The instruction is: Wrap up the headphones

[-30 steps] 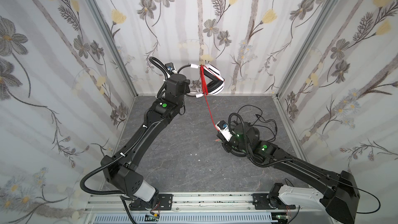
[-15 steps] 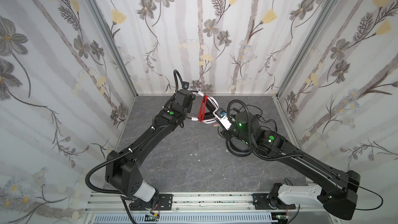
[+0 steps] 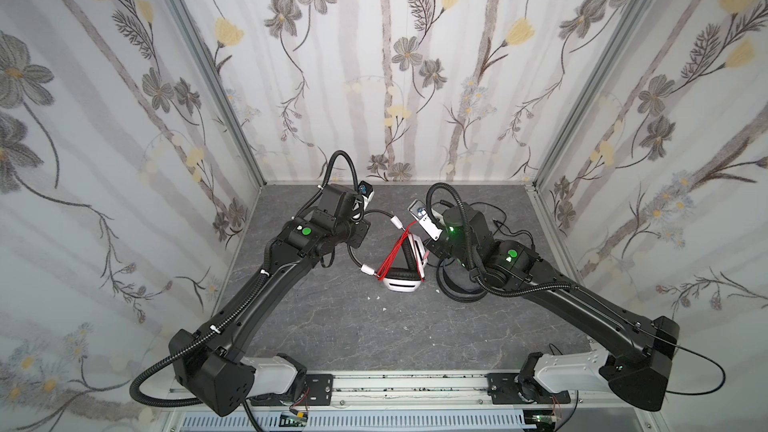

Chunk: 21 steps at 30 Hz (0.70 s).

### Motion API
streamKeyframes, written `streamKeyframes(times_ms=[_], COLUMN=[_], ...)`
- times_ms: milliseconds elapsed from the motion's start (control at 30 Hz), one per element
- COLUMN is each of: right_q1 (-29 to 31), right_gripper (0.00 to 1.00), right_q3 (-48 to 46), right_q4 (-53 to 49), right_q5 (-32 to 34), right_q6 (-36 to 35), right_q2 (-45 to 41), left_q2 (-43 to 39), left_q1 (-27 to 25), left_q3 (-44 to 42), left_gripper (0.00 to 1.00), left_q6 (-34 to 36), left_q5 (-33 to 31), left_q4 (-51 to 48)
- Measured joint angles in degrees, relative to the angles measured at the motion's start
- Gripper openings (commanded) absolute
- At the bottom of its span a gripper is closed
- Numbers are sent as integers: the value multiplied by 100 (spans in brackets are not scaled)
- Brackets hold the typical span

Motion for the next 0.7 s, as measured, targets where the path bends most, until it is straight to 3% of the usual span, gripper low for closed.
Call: streamKeyframes(times_ms=[200, 500, 700], right_q1=[-551, -835, -927], right_gripper=[0, 2, 7], right_q3=[-85, -205, -380], right_q4=[-136, -142, -151], right_q5=[-358, -754, -1014], right_q6=[111, 238, 411], right_q2=[-13, 50, 101], left_q2=[-96, 50, 39], left_q1=[-13, -109, -111], left_q3=[22, 356, 481], left_gripper=[0, 0, 0], left_q6=[11, -46, -52], left_q5=[459, 1224, 1401], left_q4=[-234, -577, -776])
